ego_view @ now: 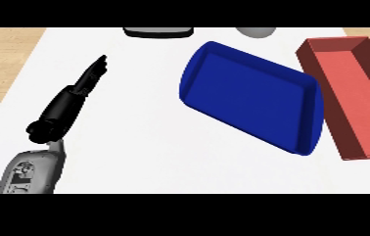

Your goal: Pick the croissant from the tray and place it in the cardboard box

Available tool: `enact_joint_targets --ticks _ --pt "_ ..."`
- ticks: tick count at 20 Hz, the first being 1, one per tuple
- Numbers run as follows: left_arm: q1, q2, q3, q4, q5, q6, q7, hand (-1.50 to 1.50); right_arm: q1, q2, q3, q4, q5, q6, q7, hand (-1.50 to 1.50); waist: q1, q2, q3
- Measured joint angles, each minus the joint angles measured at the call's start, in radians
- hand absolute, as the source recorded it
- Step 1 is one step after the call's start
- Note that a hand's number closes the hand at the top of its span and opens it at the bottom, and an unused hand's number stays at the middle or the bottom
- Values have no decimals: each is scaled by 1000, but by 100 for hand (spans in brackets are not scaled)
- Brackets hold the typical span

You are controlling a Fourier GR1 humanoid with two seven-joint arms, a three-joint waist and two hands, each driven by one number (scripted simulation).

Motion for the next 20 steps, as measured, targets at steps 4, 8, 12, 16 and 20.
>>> enact_joint_targets --ticks 4,8,12,16,20 --pt "-12 3 6 -12 6 -6 17 0 21 -31 -16 48 -28 90 -38 -150 1 0 0" --pt "6 -2 2 -12 -3 -2 4 0 39 -50 -31 51 -69 161 -151 -150 -2 -2 0" --pt "2 3 11 -7 3 -7 2 0 61 -37 -83 8 -137 89 -272 -150 -5 -3 1" --pt "7 4 17 -4 0 -1 5 0 32 -23 -233 -51 -291 -26 -363 -150 -16 -7 3" --pt "11 2 19 -7 3 0 7 0 39 -14 -404 -81 -460 -115 -428 -150 -22 -7 4"
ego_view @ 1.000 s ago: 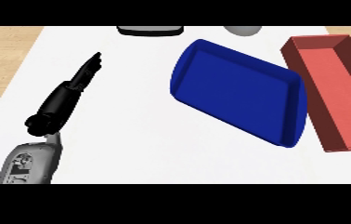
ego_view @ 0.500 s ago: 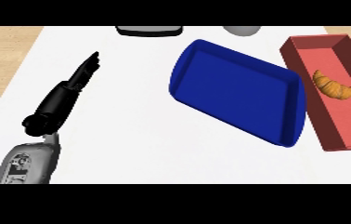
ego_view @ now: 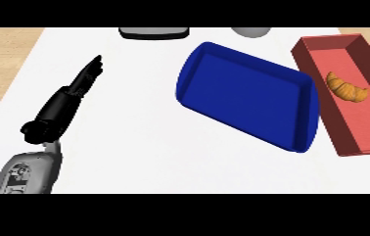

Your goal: Pick the croissant from the tray and place it in the cardboard box

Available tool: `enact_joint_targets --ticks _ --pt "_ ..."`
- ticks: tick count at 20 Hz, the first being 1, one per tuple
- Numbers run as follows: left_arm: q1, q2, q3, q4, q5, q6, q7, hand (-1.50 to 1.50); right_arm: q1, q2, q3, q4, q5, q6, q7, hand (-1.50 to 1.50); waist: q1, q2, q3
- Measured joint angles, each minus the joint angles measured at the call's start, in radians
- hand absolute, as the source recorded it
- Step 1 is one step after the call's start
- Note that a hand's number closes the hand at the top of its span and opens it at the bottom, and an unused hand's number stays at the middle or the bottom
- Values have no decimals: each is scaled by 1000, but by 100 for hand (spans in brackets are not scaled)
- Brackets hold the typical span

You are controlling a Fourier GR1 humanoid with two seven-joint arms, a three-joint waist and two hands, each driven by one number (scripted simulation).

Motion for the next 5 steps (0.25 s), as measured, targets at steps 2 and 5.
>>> enact_joint_targets --ticks 2,5 --pt "3 -8 -6 -7 -6 7 0 0 23 -8 -68 -5 -67 -27 -30 -150 1 1 -1" --pt "2 1 1 -1 -2 -2 -7 0 84 -36 -145 -3 -149 -29 -92 -150 4 3 -2"
